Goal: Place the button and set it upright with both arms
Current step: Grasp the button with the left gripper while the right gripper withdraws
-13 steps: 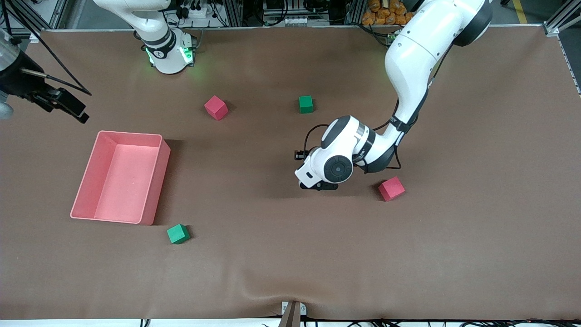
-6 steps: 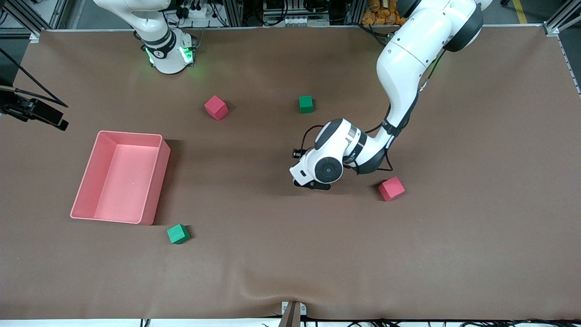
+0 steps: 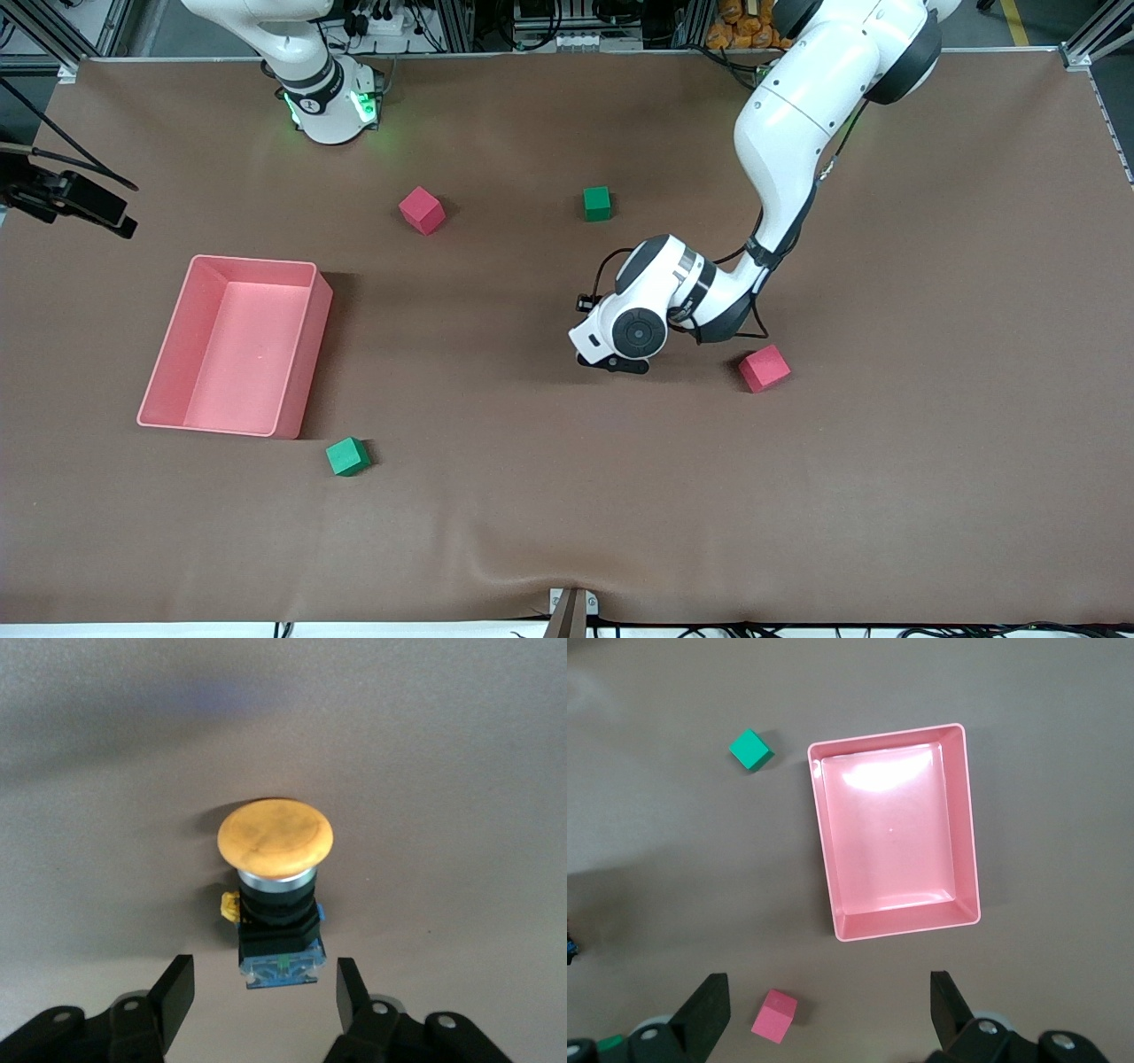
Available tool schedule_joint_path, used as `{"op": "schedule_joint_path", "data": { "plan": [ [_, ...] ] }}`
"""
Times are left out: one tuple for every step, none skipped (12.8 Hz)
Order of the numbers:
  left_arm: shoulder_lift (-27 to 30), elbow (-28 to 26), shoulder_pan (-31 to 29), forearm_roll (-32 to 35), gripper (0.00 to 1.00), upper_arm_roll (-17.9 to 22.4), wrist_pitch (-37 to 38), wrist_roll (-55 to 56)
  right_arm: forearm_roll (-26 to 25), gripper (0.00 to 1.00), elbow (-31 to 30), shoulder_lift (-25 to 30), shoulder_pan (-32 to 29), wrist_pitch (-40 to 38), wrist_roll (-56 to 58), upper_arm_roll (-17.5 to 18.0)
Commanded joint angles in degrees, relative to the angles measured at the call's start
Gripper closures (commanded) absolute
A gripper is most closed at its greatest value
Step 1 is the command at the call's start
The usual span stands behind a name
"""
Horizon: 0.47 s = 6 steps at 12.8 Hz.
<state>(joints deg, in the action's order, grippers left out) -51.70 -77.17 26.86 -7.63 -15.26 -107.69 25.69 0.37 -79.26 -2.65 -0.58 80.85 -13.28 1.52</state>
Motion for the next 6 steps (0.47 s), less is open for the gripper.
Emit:
{"op": "schedule_joint_path", "data": {
  "plan": [
    [-1.2, 2.0, 0.4, 0.9, 0.3, 0.4, 0.6, -0.2, 1.0, 0.0, -6.3, 4.7, 0.1, 4.2, 0.4, -0.2],
    [-1.3, 2.0, 0.4, 0.9, 0.32, 0.4, 0.5, -0.2, 1.0, 0.0, -6.6, 4.8, 0.1, 4.3, 0.5, -0.3],
    [-1.3, 2.1, 0.3, 0.9, 0.36, 0.4, 0.4, -0.2, 0.9, 0.0, -6.1, 4.6, 0.1, 4.1, 0.6, -0.2],
    [-1.3, 2.1, 0.3, 0.9, 0.37, 0.4, 0.3, -0.2, 0.9, 0.0, -5.0, 4.3, -0.2, 4.1, 0.6, -0.3],
    [-1.3, 2.1, 0.3, 0.7, 0.4, 0.4, 0.3, 0.0, 0.9, 0.0, -4.2, 4.1, -0.3, 4.0, 0.7, -0.3],
    [-1.3, 2.1, 0.3, 0.6, 0.41, 0.3, -0.3, 0.8, 0.6, 0.0, -4.1, 3.9, -0.4, 4.0, 0.8, -0.3]
  ]
}}
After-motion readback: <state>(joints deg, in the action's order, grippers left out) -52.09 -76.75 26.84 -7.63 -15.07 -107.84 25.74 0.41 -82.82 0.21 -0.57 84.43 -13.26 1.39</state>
